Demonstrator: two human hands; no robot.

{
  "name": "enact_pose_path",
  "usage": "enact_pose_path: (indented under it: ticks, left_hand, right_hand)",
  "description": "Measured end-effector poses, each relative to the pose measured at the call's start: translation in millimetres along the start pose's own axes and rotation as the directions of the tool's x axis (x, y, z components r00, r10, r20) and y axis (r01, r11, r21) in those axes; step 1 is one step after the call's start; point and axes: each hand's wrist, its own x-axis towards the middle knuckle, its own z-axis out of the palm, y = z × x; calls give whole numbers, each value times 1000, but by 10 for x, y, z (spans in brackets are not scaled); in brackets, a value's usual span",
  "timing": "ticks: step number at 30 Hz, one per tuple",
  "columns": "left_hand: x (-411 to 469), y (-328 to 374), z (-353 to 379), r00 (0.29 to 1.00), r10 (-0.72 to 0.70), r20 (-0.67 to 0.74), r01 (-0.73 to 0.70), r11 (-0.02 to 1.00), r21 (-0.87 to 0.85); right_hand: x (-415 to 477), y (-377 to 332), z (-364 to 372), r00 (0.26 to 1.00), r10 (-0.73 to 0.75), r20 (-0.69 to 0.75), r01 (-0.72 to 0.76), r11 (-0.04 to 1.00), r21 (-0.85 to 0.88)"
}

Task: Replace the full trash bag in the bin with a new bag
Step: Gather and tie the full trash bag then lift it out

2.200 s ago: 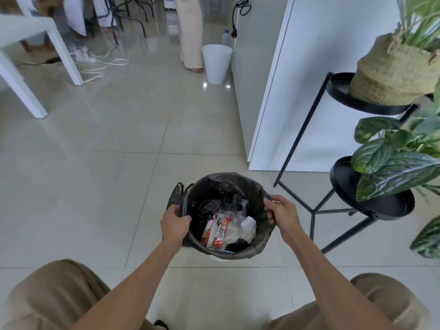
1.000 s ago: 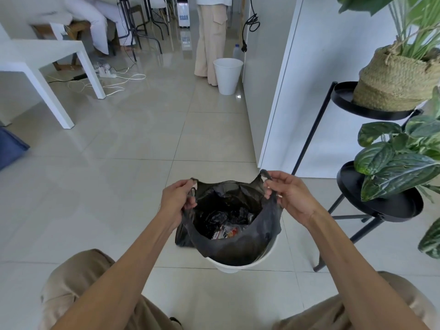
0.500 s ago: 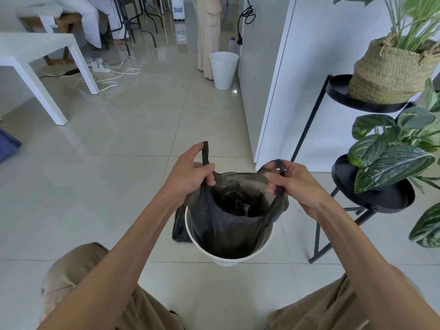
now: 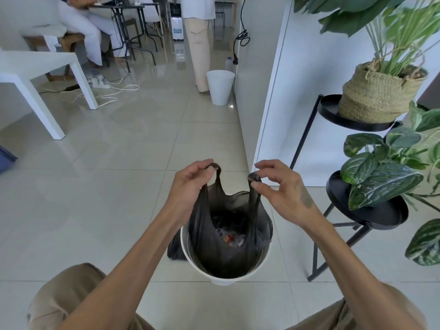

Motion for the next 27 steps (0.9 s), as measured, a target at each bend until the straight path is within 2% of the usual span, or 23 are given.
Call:
enact_pose_path:
  ticks: [4,8,14,19,23,27]
  left_hand:
    - [-3,59,125,980,43,196,-28,997,-77]
    - [-47,80,202,973,62,221,-88,990,111]
    - [-105,-62,201,937,149,316,-267,888,373]
    - [-81,-102,174,911,192,366,-368,782,504]
    - [-69,-116,125,910,206,360,-384,745,546]
    - [-150,-279,115,932,177,315,-329,778,535]
  right_hand:
    - [4,-13,34,996,85,12,-86,978,188]
    - [-34,-29,64,988,148,-35,-130,942,309]
    - [-10,-19,159,969,152,-195,-92,954,287]
    - [62,-53,212,949,157,-272,-80,958,274]
    - [16,-31,228,956,62,-288,-9,984,181]
    - [-163,53,317,968,-16,-249,32,998,60]
